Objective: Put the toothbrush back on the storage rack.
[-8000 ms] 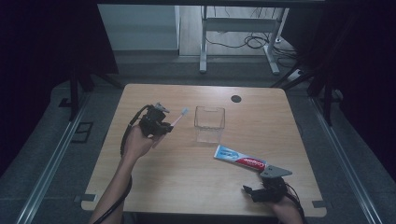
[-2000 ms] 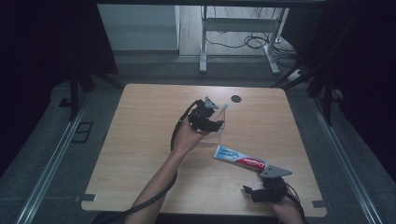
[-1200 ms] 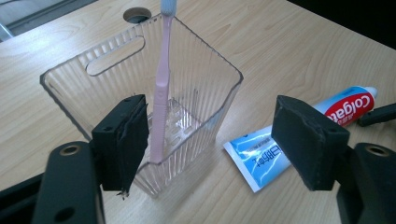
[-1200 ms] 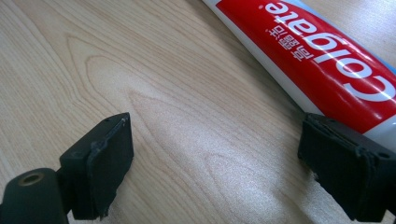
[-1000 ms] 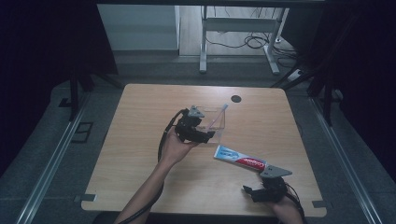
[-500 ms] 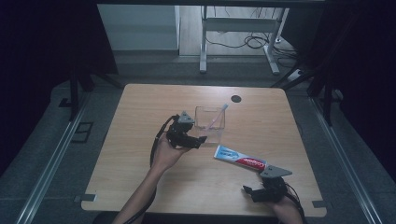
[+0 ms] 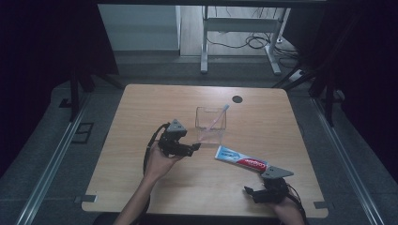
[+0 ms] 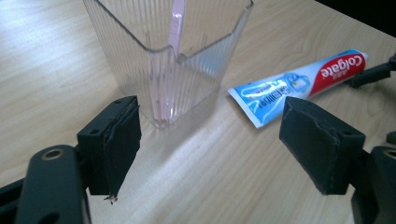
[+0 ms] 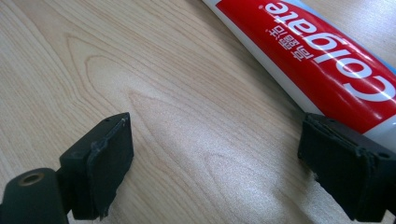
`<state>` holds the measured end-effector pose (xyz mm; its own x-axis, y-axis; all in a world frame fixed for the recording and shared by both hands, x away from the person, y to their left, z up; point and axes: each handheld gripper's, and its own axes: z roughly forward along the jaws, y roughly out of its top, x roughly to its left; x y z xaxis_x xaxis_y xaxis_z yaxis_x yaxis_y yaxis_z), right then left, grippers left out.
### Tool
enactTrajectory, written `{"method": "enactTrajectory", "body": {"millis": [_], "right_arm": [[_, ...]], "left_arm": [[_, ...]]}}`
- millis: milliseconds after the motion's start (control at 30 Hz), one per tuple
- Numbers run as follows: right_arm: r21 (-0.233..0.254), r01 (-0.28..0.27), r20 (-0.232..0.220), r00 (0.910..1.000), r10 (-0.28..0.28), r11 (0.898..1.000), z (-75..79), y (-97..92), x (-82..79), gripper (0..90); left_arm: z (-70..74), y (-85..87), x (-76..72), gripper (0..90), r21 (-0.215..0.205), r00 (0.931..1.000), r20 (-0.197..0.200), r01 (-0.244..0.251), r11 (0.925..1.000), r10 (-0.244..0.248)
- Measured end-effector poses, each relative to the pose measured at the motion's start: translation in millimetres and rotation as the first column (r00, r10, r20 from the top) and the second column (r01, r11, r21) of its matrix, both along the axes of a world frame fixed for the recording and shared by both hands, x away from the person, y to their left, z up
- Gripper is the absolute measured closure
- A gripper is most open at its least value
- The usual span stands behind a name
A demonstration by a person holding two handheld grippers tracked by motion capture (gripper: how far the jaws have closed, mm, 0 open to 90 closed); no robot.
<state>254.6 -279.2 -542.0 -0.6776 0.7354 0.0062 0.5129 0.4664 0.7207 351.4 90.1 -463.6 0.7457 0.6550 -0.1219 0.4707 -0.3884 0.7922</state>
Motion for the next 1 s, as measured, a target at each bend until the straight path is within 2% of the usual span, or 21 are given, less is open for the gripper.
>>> {"method": "enactTrajectory", "body": {"millis": [167,400,700,1000], "right_arm": [[0.0,0.001,-0.001,1.0,-0.001,1.0,0.0,0.0,-0.1,10.2],[0.0,0.001,0.0,1.0,-0.001,1.0,0.0,0.0,-0.1,10.2],[0.0,0.0,-0.001,1.0,0.0,1.0,0.0,0.0,-0.1,10.2],[0.0,0.001,-0.001,1.0,-0.001,1.0,0.0,0.1,-0.1,10.3]], "left_arm": [[-4.1,3.2,-11.4,20.6,-0.002,0.9999,0.008,0.008,1.0,-0.008],[-12.2,3.4,-25.6,19.6,0.019,0.9996,0.021,0.017,0.9997,-0.017],[-33.0,11.9,-34.5,17.9,0.036,0.9999,-0.015,0.009,0.9993,-0.008],[-52.8,22.3,-40.7,17.8,0.049,0.9989,-0.038,-0.026,0.9984,0.028]]}}
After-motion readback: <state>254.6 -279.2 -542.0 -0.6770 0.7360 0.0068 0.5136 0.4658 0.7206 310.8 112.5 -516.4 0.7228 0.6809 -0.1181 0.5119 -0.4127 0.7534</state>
